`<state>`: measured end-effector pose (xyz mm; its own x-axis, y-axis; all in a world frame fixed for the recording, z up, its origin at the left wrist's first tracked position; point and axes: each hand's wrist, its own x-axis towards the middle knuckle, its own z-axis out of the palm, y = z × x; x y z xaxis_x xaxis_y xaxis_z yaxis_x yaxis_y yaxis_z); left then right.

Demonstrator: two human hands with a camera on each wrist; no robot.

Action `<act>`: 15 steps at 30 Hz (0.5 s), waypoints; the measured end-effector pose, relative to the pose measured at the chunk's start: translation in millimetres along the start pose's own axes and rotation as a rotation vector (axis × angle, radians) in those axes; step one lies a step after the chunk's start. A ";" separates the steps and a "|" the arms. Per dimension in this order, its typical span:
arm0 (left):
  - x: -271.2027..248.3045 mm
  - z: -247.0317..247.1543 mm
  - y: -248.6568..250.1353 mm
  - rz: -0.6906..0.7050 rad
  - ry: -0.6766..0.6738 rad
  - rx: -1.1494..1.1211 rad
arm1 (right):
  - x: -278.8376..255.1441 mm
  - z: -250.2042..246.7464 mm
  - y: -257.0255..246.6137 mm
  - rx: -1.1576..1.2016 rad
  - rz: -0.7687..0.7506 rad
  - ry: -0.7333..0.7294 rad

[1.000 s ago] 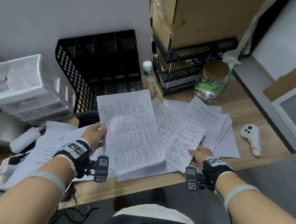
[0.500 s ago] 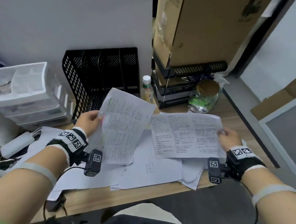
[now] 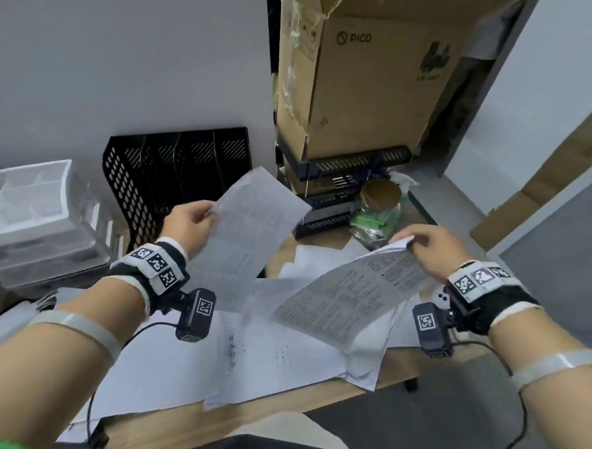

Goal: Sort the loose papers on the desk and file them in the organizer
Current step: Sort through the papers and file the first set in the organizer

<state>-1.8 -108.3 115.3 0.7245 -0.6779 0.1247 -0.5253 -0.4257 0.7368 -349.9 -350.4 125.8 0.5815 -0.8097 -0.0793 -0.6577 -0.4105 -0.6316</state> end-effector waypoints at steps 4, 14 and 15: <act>-21.2 21.4 32.7 0.155 -0.312 -0.186 | 2.9 18.9 -33.3 0.063 -0.169 -0.015; -37.7 50.2 29.5 0.114 -0.471 -0.399 | 2.1 50.9 -53.1 0.150 -0.236 -0.067; -39.6 52.1 27.3 0.098 -0.481 -0.403 | 0.4 54.0 -49.6 0.184 -0.229 -0.103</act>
<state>-68.1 -124.3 95.8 0.3510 -0.9355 -0.0393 -0.3021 -0.1529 0.9409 -291.2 -307.8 115.4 0.7561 -0.6543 0.0097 -0.4116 -0.4870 -0.7703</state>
